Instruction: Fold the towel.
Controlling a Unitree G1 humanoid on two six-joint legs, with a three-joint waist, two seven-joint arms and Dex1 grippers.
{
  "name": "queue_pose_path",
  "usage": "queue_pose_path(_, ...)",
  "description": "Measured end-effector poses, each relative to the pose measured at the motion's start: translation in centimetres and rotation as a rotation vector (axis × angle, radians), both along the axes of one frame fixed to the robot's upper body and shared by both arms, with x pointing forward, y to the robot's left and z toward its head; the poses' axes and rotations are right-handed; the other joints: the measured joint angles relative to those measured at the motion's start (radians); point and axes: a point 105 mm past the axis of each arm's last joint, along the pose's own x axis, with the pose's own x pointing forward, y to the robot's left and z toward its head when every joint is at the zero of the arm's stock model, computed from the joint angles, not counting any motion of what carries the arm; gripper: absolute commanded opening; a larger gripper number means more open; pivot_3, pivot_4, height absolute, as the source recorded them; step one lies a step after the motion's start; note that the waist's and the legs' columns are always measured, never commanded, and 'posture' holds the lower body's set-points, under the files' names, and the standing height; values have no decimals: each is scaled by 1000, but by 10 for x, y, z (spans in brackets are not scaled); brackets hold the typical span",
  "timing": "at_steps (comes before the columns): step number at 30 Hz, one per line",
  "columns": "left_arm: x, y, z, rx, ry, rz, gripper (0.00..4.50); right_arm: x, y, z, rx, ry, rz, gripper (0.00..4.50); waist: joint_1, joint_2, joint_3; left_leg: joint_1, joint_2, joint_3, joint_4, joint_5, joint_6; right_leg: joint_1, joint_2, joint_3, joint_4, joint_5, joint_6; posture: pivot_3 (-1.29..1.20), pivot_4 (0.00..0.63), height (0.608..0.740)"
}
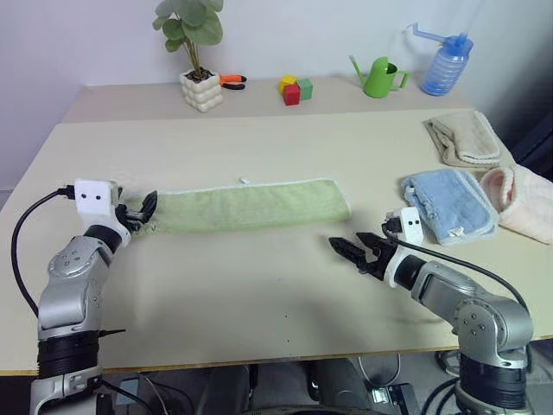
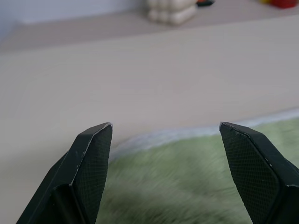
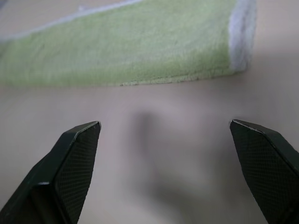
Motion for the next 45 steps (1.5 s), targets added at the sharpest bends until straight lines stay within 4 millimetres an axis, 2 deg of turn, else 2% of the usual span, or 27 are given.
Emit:
queue_pose_path(3, -8, -40, 3, 60, -20, -188, 3748, 7, 4, 6, 83, 17, -57, 4482, 1, 0, 0, 0, 0, 0, 0, 0, 0, 0, -1, 0, 0, 0, 0, 0, 150, 730)
queue_pose_path(6, -20, -83, 2, 50, -23, -364, 3748, 19, 5, 8, 152, 51, -127, 4482, 0, 0, 0, 0, 0, 0, 0, 0, 0, 0, -2, 1, 0, 0, 0, 0, 150, 730)
queue_pose_path(8, -26, -100, 2, 30, -16, -433, 3748, 26, 4, 6, 188, 82, -169, 4482, -1, 0, 0, 0, 0, 0, 0, 0, 0, 0, -1, 1, 0, 0, 0, 0, 150, 730)
queue_pose_path(11, -42, -136, -3, -9, 17, -585, 3748, 41, 8, 4, 257, 124, -221, 4482, -6, 1, 0, 0, 0, 0, -1, 0, 0, 0, 0, 1, 0, 0, 0, 0, 150, 730)
queue_pose_path(13, -49, -151, -4, -21, 31, -640, 3748, 51, 12, 6, 299, 141, -250, 4482, -8, 1, 0, 1, 1, 0, -1, 0, 0, 0, 1, 1, 1, 0, 0, 0, 150, 730)
queue_pose_path(14, -51, -154, -3, -29, 30, -648, 3748, 55, 13, 6, 310, 146, -260, 4482, -8, 1, 0, 1, 1, 0, -1, 0, 0, 0, 2, 0, 1, 0, 0, 0, 150, 730)
queue_pose_path(17, -52, -155, -1, -31, 29, -648, 3748, 62, 14, 5, 329, 158, -280, 3669, -8, 1, -1, 2, 1, 1, -1, 0, 0, 1, 2, 0, 1, 0, 0, 0, 150, 730)
queue_pose_path(23, -54, -154, -6, -36, 48, -643, 3748, 71, 21, -5, 360, 207, -299, 725, -9, 2, 0, 2, 1, 1, -1, 0, 1, 1, 3, 0, 0, 0, 0, 0, 150, 730)
queue_pose_path(24, -54, -154, -8, -36, 53, -641, 3748, 72, 22, -2, 365, 194, -299, 241, -9, 2, 0, 2, 1, 1, -1, 0, 1, 1, 3, 0, 0, 0, 0, 0, 150, 730)
queue_pose_path(25, -55, -154, -8, -36, 55, -642, 3748, 75, 20, 2, 369, 179, -309, 57, -8, 2, 0, 2, 1, 1, -1, 0, 1, 1, 3, 0, 0, 0, 0, 0, 150, 730)
queue_pose_path(29, -56, -153, -12, -31, 66, -634, 3748, 76, 1, 9, 354, 140, -364, 57, -1, 2, 0, 1, 0, 1, -1, 0, 1, 1, 2, 0, 0, 0, 0, 0, 150, 730)
queue_pose_path(32, -56, -153, -13, -23, 68, -632, 3748, 69, -24, 21, 273, 67, -402, 57, -2, 3, 0, 1, 0, 1, -1, 0, 1, 1, 2, 0, -1, 0, 0, 0, 150, 730)
queue_pose_path(36, -56, -155, -14, -15, 68, -640, 3748, 64, -60, 41, 137, -22, -445, 57, -4, 3, 0, 1, 1, 1, -1, 0, 1, 1, 3, 0, -1, 0, 0, 0, 150, 730)
queue_pose_path(39, -54, -158, -19, -11, 82, -649, 3748, 64, -72, 59, -20, -100, -397, 57, -7, 3, 1, 1, 1, 1, -1, -1, 2, 1, 3, 0, -1, 0, 0, 0, 150, 730)
queue_pose_path(42, -51, -160, -20, -14, 86, -651, 3748, 65, -56, 74, -246, -208, -252, 57, -10, 3, 1, 2, 2, 2, -1, -1, 2, 1, 4, 0, -1, -1, 0, 0, 150, 730)
queue_pose_path(45, -49, -164, -20, -11, 77, -664, 3748, 62, -16, 71, -451, -312, -17, 57, -9, 3, 1, 1, 2, 2, -1, -1, 2, 1, 5, 0, -1, -1, 0, 0, 150, 730)
